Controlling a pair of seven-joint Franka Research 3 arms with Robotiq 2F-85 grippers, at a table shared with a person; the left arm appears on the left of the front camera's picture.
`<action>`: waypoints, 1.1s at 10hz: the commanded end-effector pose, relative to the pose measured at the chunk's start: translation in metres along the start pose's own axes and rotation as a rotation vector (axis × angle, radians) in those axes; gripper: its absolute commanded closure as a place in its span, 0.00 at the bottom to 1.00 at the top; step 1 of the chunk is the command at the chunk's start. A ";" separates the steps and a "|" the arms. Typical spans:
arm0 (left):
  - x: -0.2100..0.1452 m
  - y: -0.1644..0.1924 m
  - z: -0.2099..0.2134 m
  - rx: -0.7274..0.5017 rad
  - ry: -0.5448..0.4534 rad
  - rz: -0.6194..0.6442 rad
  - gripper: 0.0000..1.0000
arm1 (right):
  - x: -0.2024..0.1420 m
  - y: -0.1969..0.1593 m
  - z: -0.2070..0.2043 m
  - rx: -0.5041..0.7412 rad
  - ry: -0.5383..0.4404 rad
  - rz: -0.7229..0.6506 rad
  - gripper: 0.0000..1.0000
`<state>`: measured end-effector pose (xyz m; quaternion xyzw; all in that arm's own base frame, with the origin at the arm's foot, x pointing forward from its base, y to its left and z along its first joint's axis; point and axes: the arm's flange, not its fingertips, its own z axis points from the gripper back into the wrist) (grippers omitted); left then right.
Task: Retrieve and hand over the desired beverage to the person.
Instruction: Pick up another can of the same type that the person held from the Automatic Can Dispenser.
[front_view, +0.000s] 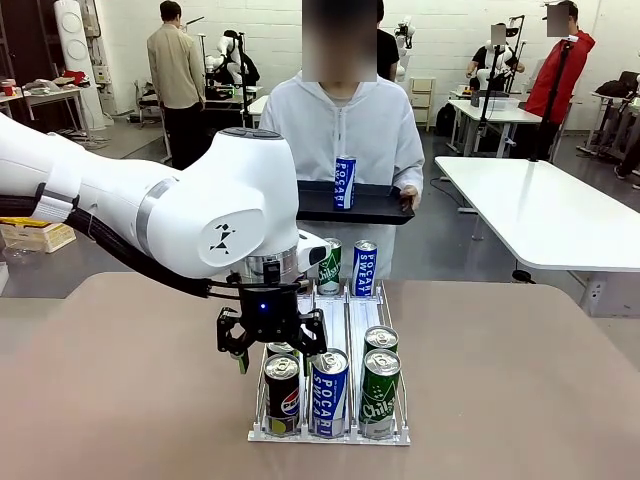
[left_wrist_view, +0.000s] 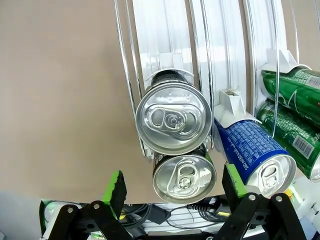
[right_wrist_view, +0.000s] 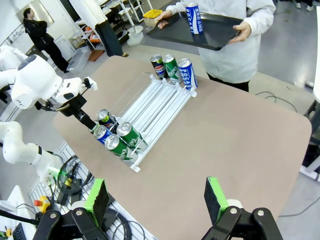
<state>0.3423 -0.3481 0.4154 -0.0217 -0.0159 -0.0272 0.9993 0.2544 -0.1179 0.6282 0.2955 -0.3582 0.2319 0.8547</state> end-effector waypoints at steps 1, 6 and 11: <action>0.006 -0.003 0.002 0.012 -0.013 -0.013 0.00 | 0.003 -0.001 -0.001 0.034 -0.019 0.011 0.00; 0.012 0.003 0.001 -0.007 -0.010 -0.007 0.00 | 0.003 -0.001 -0.001 0.034 -0.019 0.011 0.00; 0.012 0.009 0.000 -0.016 0.005 -0.012 0.00 | 0.003 -0.001 -0.001 0.034 -0.019 0.011 0.00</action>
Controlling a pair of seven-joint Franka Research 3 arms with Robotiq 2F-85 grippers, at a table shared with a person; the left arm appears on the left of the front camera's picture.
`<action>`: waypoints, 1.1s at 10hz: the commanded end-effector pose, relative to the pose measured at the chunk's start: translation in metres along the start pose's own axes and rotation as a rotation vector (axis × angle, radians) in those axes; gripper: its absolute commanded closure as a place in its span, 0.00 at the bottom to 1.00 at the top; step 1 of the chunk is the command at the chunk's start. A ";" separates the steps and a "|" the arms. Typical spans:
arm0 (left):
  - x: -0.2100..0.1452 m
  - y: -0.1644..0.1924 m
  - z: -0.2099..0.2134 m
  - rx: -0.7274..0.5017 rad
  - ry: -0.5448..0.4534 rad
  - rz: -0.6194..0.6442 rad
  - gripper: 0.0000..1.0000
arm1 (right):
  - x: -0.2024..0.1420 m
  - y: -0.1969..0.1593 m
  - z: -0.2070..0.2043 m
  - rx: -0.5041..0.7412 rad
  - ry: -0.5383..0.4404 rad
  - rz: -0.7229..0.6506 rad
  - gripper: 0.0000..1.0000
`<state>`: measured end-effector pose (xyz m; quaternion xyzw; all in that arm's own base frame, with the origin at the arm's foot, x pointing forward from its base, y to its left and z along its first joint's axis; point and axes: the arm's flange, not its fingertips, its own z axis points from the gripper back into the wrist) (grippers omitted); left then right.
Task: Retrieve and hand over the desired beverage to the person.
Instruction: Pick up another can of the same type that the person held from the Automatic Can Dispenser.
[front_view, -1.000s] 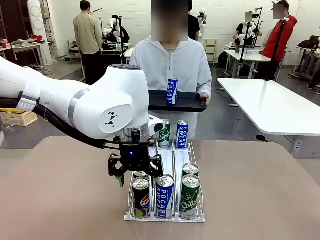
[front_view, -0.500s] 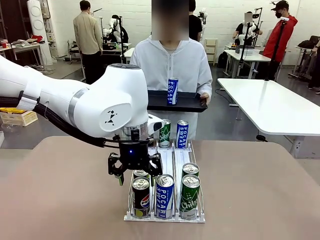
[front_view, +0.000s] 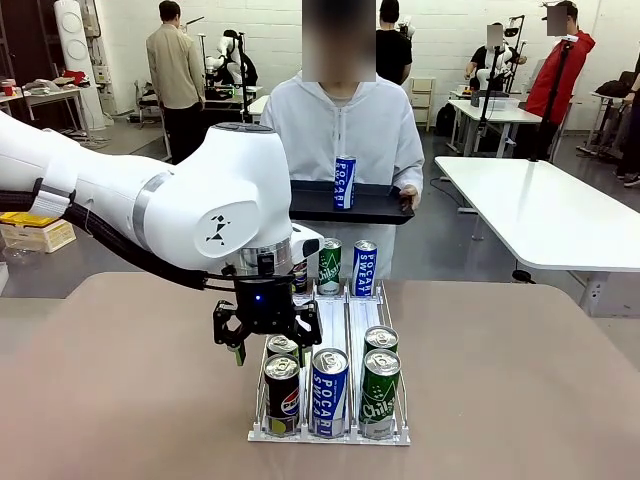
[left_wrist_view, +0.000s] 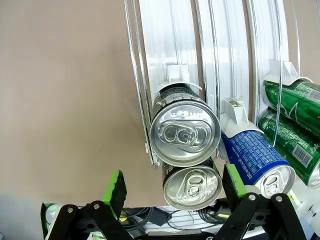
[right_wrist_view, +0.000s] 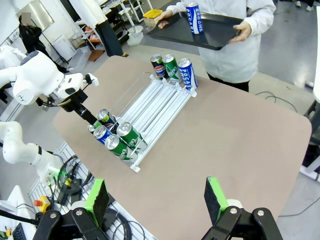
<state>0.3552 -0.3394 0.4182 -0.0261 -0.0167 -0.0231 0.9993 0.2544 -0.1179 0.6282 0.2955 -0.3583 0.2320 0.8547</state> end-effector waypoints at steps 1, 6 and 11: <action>0.000 -0.001 -0.004 -0.006 0.012 -0.023 0.00 | 0.003 -0.001 -0.001 0.034 -0.019 0.010 0.00; 0.001 -0.001 -0.014 0.005 0.035 -0.031 0.00 | 0.003 -0.001 -0.001 0.034 -0.019 0.010 0.00; -0.001 -0.001 -0.015 -0.015 0.042 -0.054 0.57 | 0.003 -0.001 -0.001 0.034 -0.019 0.010 0.00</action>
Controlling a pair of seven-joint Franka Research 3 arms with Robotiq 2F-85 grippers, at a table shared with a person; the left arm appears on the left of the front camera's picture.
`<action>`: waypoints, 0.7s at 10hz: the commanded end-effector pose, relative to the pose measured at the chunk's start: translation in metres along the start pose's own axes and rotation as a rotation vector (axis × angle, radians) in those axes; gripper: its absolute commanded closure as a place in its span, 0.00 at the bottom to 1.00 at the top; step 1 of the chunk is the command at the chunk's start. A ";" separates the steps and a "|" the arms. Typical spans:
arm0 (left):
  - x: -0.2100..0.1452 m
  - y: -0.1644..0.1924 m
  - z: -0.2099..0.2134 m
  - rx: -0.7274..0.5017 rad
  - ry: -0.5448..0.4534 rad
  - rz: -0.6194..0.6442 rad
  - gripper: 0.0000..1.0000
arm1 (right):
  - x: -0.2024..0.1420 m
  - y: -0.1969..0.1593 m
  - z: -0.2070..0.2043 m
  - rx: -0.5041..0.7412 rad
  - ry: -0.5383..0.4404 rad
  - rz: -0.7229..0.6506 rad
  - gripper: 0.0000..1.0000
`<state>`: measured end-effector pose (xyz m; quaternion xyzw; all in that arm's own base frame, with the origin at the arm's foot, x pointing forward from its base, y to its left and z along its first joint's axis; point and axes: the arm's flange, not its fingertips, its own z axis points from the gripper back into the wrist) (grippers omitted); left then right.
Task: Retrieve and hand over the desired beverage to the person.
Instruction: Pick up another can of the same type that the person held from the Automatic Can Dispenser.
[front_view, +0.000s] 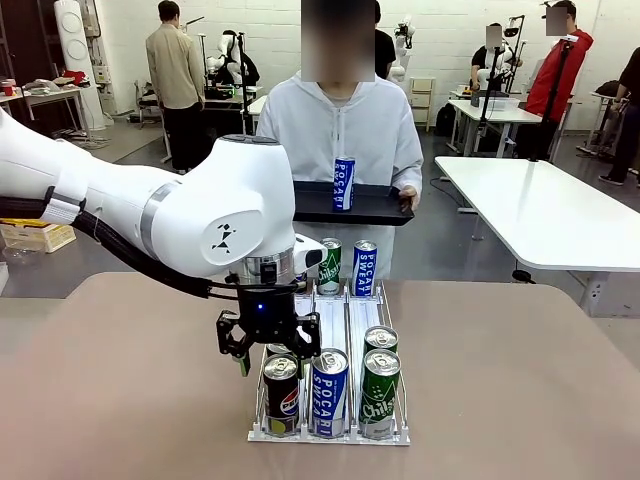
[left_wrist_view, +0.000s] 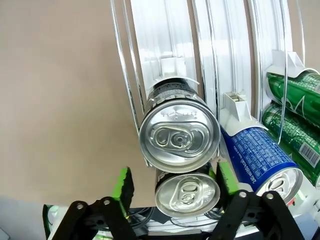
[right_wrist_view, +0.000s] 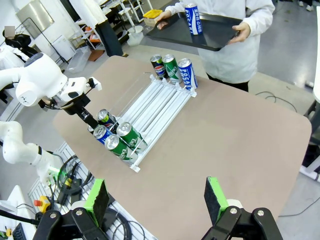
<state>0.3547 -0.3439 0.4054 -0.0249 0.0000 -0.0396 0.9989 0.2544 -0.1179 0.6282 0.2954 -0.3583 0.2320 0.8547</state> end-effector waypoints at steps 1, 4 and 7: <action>-0.001 0.004 -0.003 -0.020 0.016 -0.022 0.78 | 0.003 -0.001 -0.001 0.034 -0.019 0.010 0.00; -0.001 0.004 -0.003 -0.022 0.023 -0.026 1.00 | 0.003 -0.001 -0.001 0.034 -0.019 0.010 0.00; -0.002 0.004 -0.002 -0.021 0.025 -0.030 1.00 | 0.003 -0.001 -0.001 0.034 -0.019 0.010 0.00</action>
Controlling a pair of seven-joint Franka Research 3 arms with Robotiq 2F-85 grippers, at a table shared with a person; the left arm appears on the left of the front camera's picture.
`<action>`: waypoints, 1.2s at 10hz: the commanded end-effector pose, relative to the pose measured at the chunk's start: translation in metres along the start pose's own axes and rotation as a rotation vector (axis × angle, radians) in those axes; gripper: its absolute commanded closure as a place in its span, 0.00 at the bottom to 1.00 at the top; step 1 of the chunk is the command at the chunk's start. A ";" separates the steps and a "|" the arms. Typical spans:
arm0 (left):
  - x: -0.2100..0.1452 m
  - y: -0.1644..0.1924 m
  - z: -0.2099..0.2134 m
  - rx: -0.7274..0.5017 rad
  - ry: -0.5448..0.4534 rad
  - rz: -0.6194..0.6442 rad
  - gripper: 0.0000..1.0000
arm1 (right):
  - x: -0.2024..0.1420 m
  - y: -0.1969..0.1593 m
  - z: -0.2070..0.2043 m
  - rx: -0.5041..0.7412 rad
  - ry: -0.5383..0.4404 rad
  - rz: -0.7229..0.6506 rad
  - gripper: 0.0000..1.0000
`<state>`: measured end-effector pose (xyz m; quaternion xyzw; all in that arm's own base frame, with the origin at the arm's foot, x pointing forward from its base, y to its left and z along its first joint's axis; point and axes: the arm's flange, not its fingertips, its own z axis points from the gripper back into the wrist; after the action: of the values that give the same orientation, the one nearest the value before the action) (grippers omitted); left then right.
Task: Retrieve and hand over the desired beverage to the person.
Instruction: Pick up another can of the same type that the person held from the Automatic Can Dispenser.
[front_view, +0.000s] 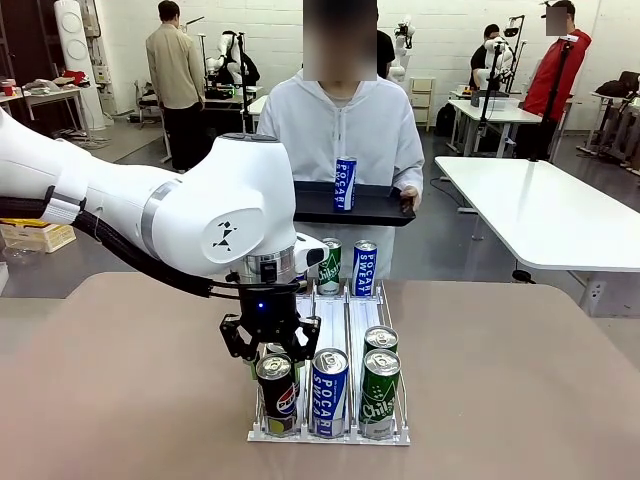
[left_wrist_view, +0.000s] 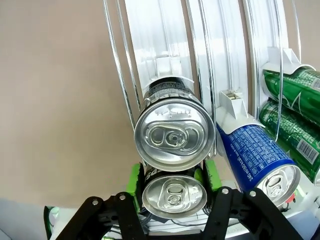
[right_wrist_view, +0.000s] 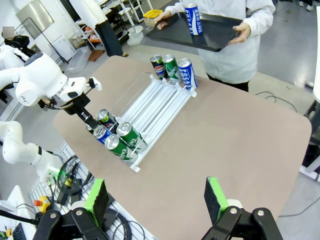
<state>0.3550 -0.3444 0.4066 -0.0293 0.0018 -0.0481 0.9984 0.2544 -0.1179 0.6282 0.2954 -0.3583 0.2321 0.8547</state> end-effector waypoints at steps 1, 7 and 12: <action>-0.004 0.004 0.000 -0.016 0.010 -0.021 1.00 | 0.003 -0.001 -0.001 0.034 -0.019 0.010 0.00; -0.046 -0.010 0.152 -0.038 -0.079 -0.140 1.00 | 0.003 -0.001 -0.001 0.034 -0.019 0.010 0.00; -0.019 -0.016 0.256 -0.016 -0.103 -0.171 1.00 | 0.003 -0.001 -0.001 0.034 -0.019 0.010 0.00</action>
<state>0.3172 -0.3380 0.6579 -0.0558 -0.0595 -0.1126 0.9903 0.2544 -0.1182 0.6280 0.2952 -0.3581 0.2317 0.8549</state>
